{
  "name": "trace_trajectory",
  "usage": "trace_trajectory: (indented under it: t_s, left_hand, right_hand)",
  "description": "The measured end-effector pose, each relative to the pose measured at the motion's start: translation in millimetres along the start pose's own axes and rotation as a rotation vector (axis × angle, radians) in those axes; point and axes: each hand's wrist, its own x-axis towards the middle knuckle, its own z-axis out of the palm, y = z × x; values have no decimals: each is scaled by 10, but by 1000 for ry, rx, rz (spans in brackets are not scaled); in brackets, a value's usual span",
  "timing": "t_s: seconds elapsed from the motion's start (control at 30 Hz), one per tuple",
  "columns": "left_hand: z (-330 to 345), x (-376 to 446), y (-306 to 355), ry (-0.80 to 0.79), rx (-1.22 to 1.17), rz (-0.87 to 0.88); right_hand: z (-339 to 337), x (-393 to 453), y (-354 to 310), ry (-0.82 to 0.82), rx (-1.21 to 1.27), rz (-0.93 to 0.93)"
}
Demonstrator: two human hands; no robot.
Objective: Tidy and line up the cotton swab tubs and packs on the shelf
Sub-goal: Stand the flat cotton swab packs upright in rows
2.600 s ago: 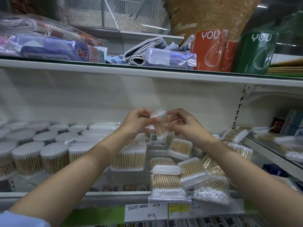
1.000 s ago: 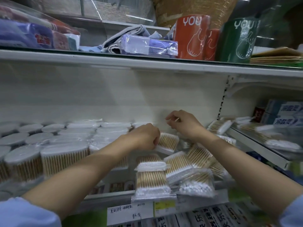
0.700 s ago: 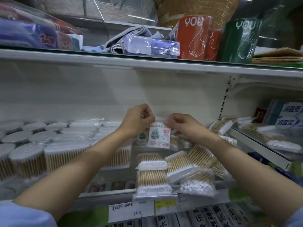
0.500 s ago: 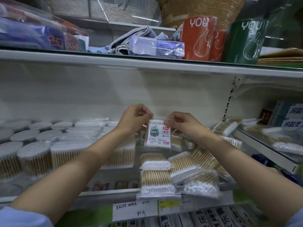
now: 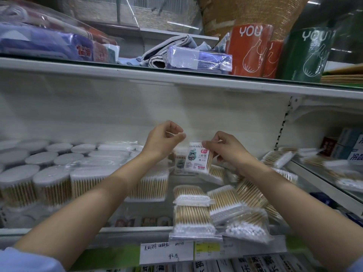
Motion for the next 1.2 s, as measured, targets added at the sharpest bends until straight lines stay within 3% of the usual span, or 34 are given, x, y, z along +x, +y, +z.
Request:
trace_trajectory:
  t_s: [0.1, 0.2, 0.27, 0.43, 0.63, 1.0, 1.2]
  left_hand:
    - [37, -62, 39, -148, -9, -46]
    - [114, -124, 44, -271, 0, -20]
    - [121, -136, 48, -262, -103, -47]
    - [58, -58, 14, -241, -319, -235]
    - [73, -82, 41, -279, -493, -308]
    - [5, -194, 73, -303, -542, -166]
    - [-10, -231, 119, -334, -367, -51]
  right_hand:
    - [11, -37, -59, 38, 22, -20]
    - [66, -85, -152, -48, 218, -70]
    - [77, -91, -201, -85, 268, -91]
    - [5, -43, -106, 52, 93, -101]
    - [-14, -86, -53, 19, 103, -97]
    - [-14, -151, -80, -70, 40, -99]
    - [10, -145, -81, -78, -51, -149]
